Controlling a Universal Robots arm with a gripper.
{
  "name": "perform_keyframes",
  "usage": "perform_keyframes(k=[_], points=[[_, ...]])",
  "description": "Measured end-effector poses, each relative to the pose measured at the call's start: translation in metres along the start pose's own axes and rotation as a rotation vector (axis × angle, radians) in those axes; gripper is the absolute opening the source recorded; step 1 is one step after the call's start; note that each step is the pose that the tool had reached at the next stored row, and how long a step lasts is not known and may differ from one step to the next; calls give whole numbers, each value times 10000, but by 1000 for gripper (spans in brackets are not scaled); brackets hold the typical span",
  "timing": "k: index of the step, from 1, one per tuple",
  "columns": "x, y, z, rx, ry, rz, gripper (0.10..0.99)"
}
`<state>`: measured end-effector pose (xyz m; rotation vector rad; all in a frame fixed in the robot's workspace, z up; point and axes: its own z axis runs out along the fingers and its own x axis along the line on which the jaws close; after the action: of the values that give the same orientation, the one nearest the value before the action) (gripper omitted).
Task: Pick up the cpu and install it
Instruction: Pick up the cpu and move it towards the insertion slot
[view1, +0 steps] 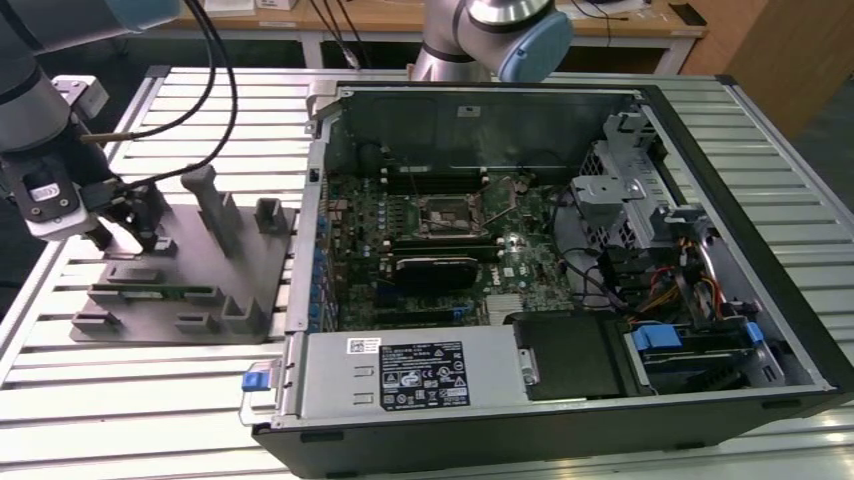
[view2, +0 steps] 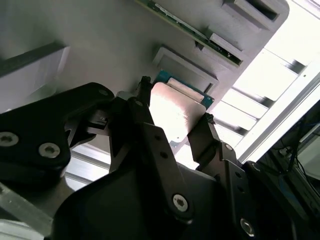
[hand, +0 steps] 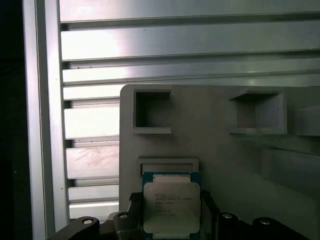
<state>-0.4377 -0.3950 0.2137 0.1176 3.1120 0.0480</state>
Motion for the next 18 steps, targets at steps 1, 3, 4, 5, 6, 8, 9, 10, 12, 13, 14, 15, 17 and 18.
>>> perform_keyframes(k=[1, 3, 4, 5, 6, 8, 9, 10, 12, 13, 14, 15, 17, 18], points=[[0, 1, -16, 0, 0, 0, 545], [-1, 2, -45, 0, 1, 1, 545], [-1, 2, -58, 0, 0, 0, 545], [-2, 2, -69, -1, 0, 1, 545], [-2, 3, -77, 0, 0, 0, 545], [-2, 3, -91, -1, 0, 0, 545], [-3, 3, -99, -1, -1, 0, 545], [-3, 4, -108, -1, -1, 0, 545], [-3, 4, -128, 0, 0, 0, 545], [-4, 5, -140, -1, -1, 0, 545], [-4, 5, -154, 0, 0, 0, 545], [-4, 6, -168, 0, 0, 0, 545], [-5, 6, -191, 0, -1, 0, 545], [-5, 7, -203, 0, -1, 0, 545]])
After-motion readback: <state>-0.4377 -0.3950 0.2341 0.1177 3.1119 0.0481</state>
